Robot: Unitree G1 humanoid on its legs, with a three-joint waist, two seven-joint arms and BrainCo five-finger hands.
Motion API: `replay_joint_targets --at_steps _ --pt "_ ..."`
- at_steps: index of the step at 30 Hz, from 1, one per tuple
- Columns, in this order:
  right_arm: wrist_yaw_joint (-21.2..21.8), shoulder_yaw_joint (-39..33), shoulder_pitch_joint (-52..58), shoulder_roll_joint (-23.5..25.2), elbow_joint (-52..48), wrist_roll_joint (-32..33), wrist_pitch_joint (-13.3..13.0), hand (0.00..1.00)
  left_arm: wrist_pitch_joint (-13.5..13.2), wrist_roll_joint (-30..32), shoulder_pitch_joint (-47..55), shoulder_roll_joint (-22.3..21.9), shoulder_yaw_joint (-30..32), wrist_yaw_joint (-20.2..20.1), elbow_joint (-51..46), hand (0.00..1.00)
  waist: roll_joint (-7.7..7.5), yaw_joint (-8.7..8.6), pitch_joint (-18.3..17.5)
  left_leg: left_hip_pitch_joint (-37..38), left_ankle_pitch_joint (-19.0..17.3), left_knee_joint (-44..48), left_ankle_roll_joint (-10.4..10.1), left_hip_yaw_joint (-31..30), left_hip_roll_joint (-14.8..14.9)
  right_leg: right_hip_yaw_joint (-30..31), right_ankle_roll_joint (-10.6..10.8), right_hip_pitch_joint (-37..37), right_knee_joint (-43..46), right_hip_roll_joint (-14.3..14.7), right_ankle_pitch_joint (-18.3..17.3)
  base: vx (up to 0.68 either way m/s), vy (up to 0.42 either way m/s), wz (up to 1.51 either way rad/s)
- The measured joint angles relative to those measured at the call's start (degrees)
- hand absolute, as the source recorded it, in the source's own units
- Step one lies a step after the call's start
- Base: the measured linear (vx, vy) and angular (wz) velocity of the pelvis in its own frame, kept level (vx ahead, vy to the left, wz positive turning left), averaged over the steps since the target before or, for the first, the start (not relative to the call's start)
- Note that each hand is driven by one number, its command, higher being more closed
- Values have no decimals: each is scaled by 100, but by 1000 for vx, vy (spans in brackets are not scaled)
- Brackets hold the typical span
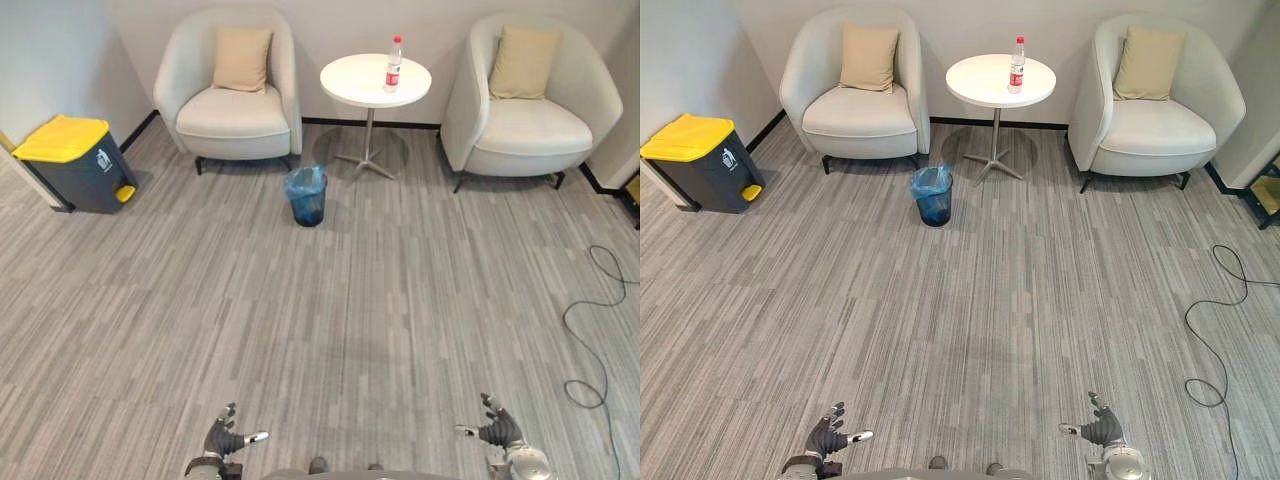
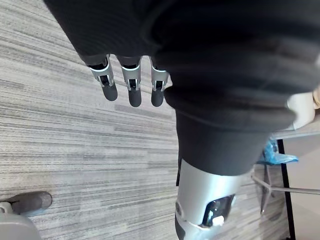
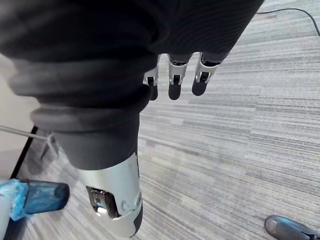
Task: Gather rubbish on tea table into small bin, then transfer packed bag to large trash can.
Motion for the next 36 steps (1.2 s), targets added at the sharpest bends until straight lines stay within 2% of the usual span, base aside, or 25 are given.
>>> replay_joint_targets --at_steps 12,16,18,20,22,24,25,26,27,28,29,30,31,33,34,35,36 --pt "3 -232 -11 -161 -150 263 23 0 15 -26 -15 61 204 -53 -146 0 55 -45 40 -30 2 -66 -6 157 28 115 -5 -132 -6 32 -3 3 -2 -5" --pt "-16 -270 -136 -114 -165 407 27 0 23 -59 -21 53 313 -31 -145 0 60 -154 62 -63 -3 -114 -10 280 74 214 -11 -226 -4 81 1 11 -13 -14" --pt "-46 -310 -182 -18 -165 504 30 0 25 -118 -72 44 334 -30 -147 0 48 -157 80 -82 -23 -113 -37 328 95 259 -13 -236 -4 103 2 32 -15 -15" --pt "-124 -366 -259 140 -159 568 34 0 27 -154 -85 29 348 -15 -296 0 19 -149 105 -232 -194 124 -79 438 130 353 -12 -336 3 123 1 38 -12 -24" --pt "-146 -494 -384 232 -148 709 44 0 28 -244 -101 -16 350 47 -464 0 33 -146 154 -470 -415 500 -33 498 163 406 -17 -427 37 133 -12 54 4 -21" --pt "-186 -526 -460 245 -143 761 49 0 28 -257 -112 -46 350 79 -606 0 61 -140 202 -690 -656 852 27 576 198 486 -8 -638 358 145 -196 42 22 -24" --pt "-238 -526 -569 260 -142 797 53 0 29 -292 -161 -48 350 82 -682 0 67 -121 267 -852 -895 1153 71 639 217 505 82 -907 858 126 -488 48 26 -28" --pt "-256 -521 -642 286 -136 842 77 0 31 -291 -190 -43 348 84 -744 0 64 -119 328 -974 -1132 1479 139 687 228 486 330 -1181 1489 79 -768 51 25 -33" --pt "-255 -505 -673 296 -124 888 105 0 31 -291 -215 -42 348 90 -746 0 64 -110 368 -978 -1255 1569 207 724 238 446 446 -1371 1891 63 -845 117 33 -39" --pt "-255 -453 -774 341 -128 921 141 0 52 -291 -316 13 324 100 -757 0 49 -77 472 -925 -1469 1739 295 766 260 151 546 -1955 3109 -57 -932 132 21 -29" --pt "-255 -432 -781 373 -128 921 158 0 70 -292 -353 68 305 108 -776 0 18 -97 536 -832 -1572 1801 317 772 255 -74 469 -2196 3648 -186 -1034 167 15 -19" --pt "-254 -408 -778 387 -126 922 176 0 74 -292 -359 110 290 121 -788 0 2 -123 566 -752 -1632 1806 305 774 258 -199 394 -2292 3786 -249 -1104 272 5 -10" --pt "-256 -316 -782 376 -125 926 193 0 105 -292 -360 183 290 172 -806 0 31 -136 616 -527 -1710 1770 259 784 335 -493 332 -2472 3671 -323 -1245 311 5 -13" --pt "-257 -238 -803 346 -125 950 205 0 119 -295 -425 212 292 211 -816 0 126 -176 668 -295 -1777 1656 180 778 523 -737 305 -2636 3033 -245 -1202 400 -19 0" --pt "-257 -238 -815 327 -125 963 208 0 115 -321 -527 214 291 222 -830 0 239 -196 733 -84 -1758 1404 112 744 634 -846 275 -2810 2283 -160 -939 605 -74 31" --pt "-256 -240 -853 273 -125 966 215 0 113 -358 -664 204 291 232 -832 0 194 -307 784 144 -1724 1117 -11 603 692 -873 271 -2934 1461 -103 -413 641 -99 46" --pt "-260 -250 -861 247 -125 966 220 0 113 -358 -720 203 287 235 -831 0 182 -353 818 241 -1729 1015 -92 530 707 -839 262 -2988 1087 -107 -135 602 -143 66"
